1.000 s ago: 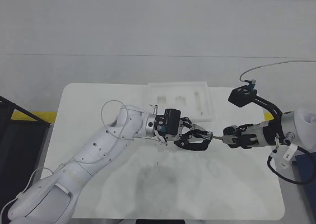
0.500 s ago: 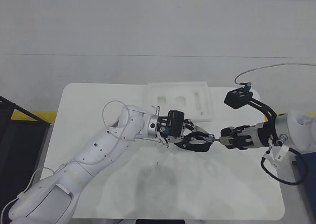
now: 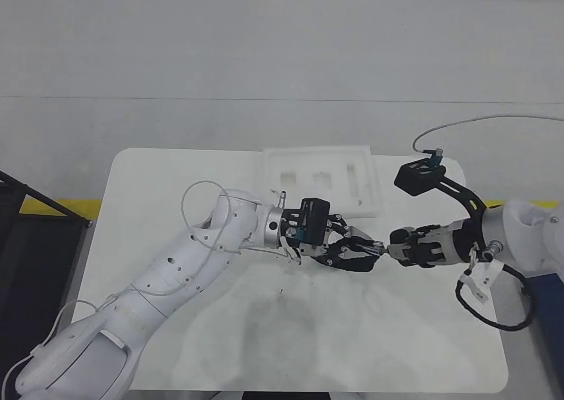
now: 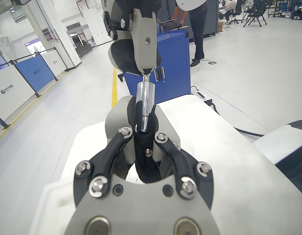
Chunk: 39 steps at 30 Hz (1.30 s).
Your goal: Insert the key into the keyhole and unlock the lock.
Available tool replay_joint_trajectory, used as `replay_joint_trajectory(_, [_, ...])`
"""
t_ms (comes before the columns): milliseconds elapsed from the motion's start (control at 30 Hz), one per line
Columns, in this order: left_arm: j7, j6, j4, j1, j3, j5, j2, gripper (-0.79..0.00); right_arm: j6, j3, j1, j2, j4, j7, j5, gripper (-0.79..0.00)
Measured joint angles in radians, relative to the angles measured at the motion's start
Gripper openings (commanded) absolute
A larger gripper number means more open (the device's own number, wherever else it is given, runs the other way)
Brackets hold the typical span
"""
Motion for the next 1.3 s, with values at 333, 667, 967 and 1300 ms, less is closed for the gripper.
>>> replay_joint_trajectory(333, [-0.028,-0.024,-0.002,0.011,-0.027,-0.077,0.000,-0.785,-0.096,0.062,0.011,0.004,0.010,-0.082,0.026,0.000])
replay_joint_trajectory(667, [-0.208,-0.053,-0.037,-0.013,0.004,-0.336,0.035,-0.785,-0.465,0.213,-0.138,0.025,0.036,-0.275,0.110,0.000])
replay_joint_trajectory(967, [-0.528,-0.053,-0.100,-0.112,0.109,-0.735,0.124,-0.785,-0.714,0.313,-0.289,0.044,0.042,-0.263,0.121,0.000])
replay_joint_trajectory(1300, [-0.964,-0.053,-0.177,-0.195,0.174,-1.221,0.242,-0.785,-0.821,0.330,-0.341,0.043,0.061,-0.314,0.114,0.000])
